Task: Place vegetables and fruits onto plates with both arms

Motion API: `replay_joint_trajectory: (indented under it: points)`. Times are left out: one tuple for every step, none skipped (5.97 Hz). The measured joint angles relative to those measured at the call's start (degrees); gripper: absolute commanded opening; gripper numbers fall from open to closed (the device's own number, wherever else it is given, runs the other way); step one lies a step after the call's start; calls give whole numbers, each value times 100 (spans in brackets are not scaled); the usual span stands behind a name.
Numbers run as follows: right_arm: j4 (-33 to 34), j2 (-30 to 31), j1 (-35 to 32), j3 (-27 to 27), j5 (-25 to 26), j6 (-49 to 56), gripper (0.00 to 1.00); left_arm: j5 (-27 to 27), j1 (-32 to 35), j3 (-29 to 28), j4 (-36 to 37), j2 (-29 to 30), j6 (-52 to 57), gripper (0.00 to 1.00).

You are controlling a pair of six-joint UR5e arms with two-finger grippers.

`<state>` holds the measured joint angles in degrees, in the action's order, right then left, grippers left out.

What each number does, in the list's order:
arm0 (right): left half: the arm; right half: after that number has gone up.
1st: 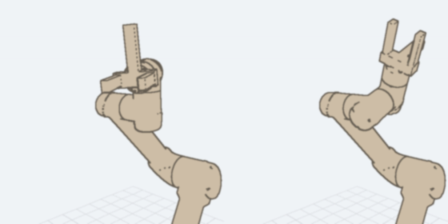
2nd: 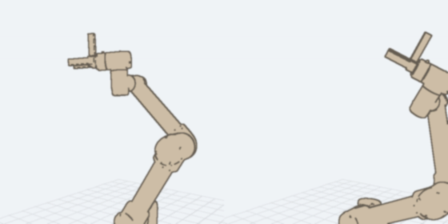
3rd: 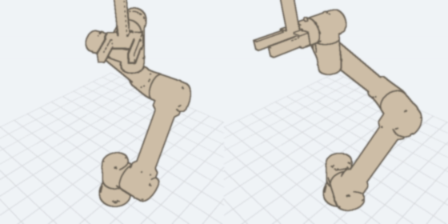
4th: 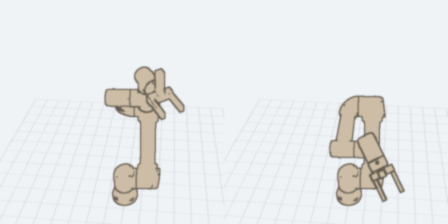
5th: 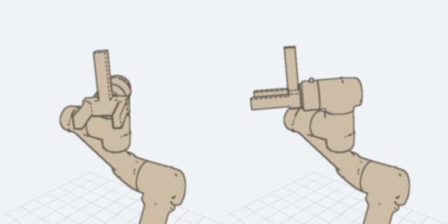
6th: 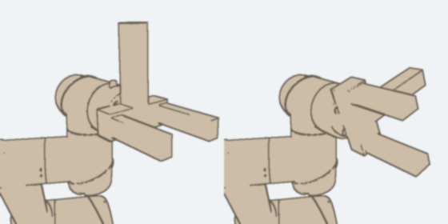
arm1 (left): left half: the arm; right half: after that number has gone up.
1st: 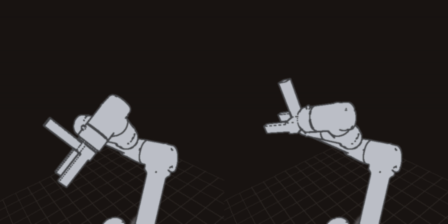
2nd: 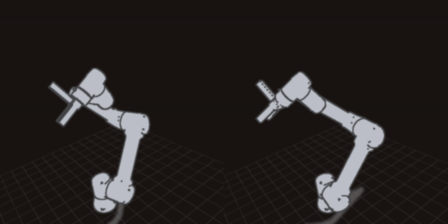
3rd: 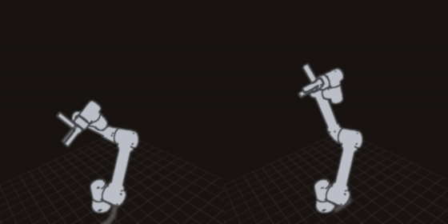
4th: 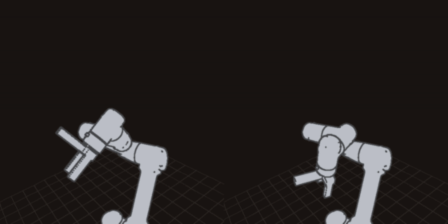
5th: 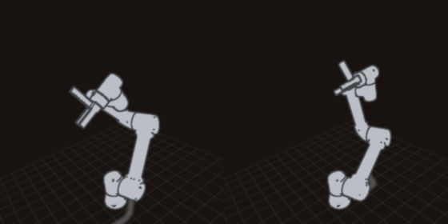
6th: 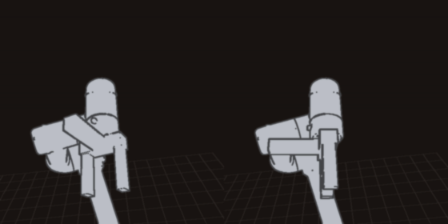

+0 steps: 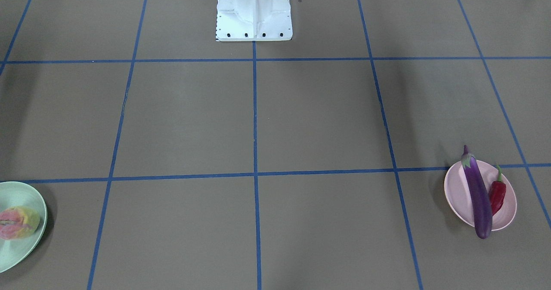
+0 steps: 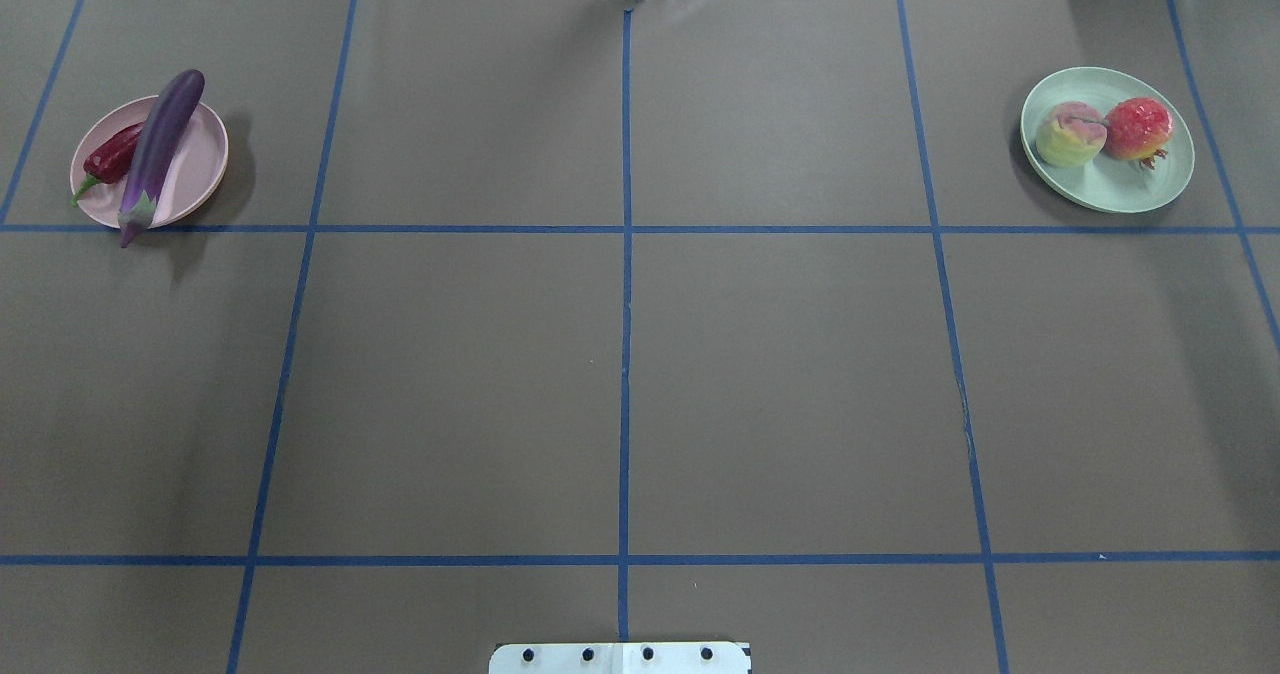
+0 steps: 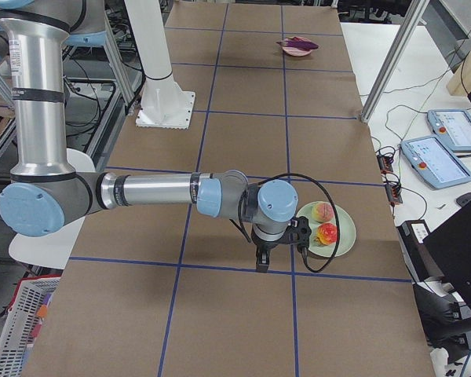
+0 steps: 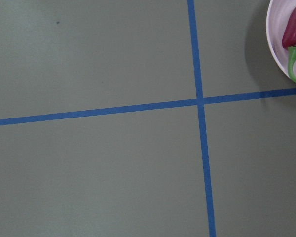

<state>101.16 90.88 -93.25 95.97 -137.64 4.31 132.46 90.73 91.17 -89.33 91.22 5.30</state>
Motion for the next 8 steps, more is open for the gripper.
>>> replay_joint_trajectory:
  points:
    - [3, 1, 0, -1, -29, 0, 100, 84, -6, 3, -1, 0, -8, 100]
    - [5, 3, 0, -6, -59, 0, 100, 112, -9, 3, -4, 4, -8, 100]
    - [2, 4, 0, -15, -73, 2, 100, 120, -11, 0, -5, 5, -5, 100]
    - [4, 10, 4, -21, -77, 6, 100, 122, -12, -6, -8, 5, -4, 100]
    - [7, 11, 6, -31, -78, 11, 100, 120, -12, -9, -12, 11, -3, 100]
    - [6, 12, 8, -39, -78, 15, 100, 118, -12, -15, -14, 16, -3, 100]
    - [3, 15, 8, -42, -78, 22, 100, 119, -12, -18, -14, 18, -3, 100]
    - [1, 16, 8, -39, -78, 30, 100, 115, -16, -20, -14, 18, -3, 100]
